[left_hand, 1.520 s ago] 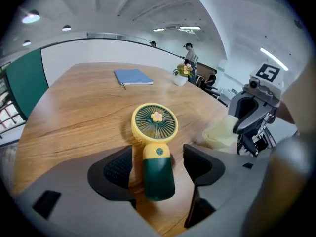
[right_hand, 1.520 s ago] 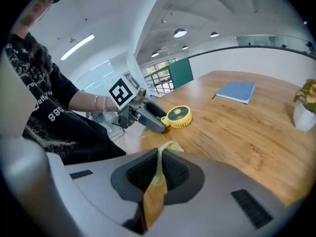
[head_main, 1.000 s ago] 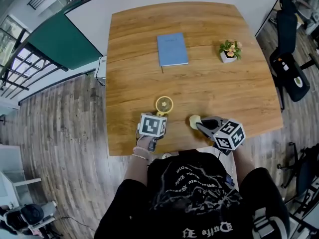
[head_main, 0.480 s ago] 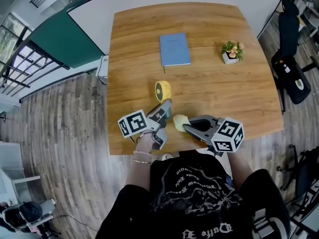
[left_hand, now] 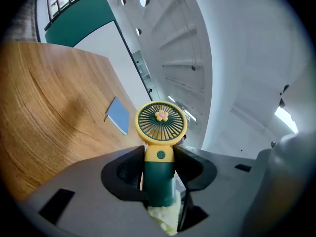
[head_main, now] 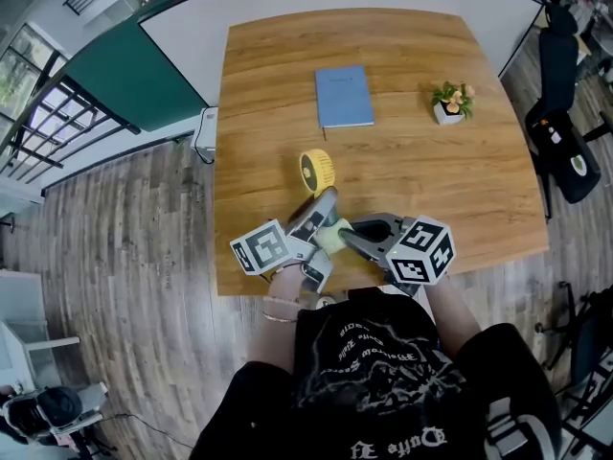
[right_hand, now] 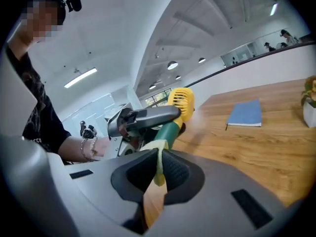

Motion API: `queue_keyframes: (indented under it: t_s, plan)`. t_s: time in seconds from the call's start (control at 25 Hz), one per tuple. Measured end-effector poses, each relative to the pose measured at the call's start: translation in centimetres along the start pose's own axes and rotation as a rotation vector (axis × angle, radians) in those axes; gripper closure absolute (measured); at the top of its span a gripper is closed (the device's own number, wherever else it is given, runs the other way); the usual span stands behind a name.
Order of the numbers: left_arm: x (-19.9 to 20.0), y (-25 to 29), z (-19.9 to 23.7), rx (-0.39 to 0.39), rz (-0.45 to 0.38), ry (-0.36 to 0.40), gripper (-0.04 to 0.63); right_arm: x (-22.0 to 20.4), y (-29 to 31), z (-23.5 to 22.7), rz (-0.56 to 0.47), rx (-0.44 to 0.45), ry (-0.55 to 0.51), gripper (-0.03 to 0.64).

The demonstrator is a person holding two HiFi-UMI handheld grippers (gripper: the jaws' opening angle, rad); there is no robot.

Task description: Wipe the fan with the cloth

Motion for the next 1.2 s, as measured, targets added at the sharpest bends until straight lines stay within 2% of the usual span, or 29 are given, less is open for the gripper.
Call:
queue_keyframes:
  t_s: [0.04,0.16,0.2,0.44,0.76,1.0,1.2]
  plan:
    - [0.1,0.0,-0.5,-0.028,-0.019,-0.029,0.397,-0.1,0.0,-0.4,-0.001,-0.021,0.022,0.584]
    - [-0.2,0.2,-2.2,-0.135,-0.095,-0.19,0.397,-0.2,0.1,-1.3,-0.012,-0.068,0.077,0.586]
    - [-0.3,0.3,-2.4,-0.152,-0.106,-0.21,0.397,-0.2,0.2,-1.5,-0.012,-0.085,0.084,0.586]
    - [-0.2,0.2,-2.6,-0.206,-0.11,-0.222,0.397,0.4,0.5,-2.3,-0.033,-0.178,0.127,0.586]
    - [0.5,0.0,-3.0,-0.248,-0.143,-0.238,0.397,2.3,-1.0,-2.2,-0.162,-0.154,0.244,0.587]
    - [1.5,-0.2,-3.7,-0.289,-0.165,-0.246,0.398,4.8,-2.1,-0.5,-0.259,-0.134,0.134,0.588]
    - [1.0,0.0,-4.2,-0.318,-0.127,-0.259,0.399,6.6,-2.6,-0.8,-0.331,-0.127,0.136,0.588]
Point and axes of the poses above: the fingertips, and each gripper's own axes: y forward along the fingers, z to its left, x out of its top, the point moved 2 cm from there along -y, backward along the fingers, and after that the axes turned 13 degrees about -x, right-handed, at the moved point
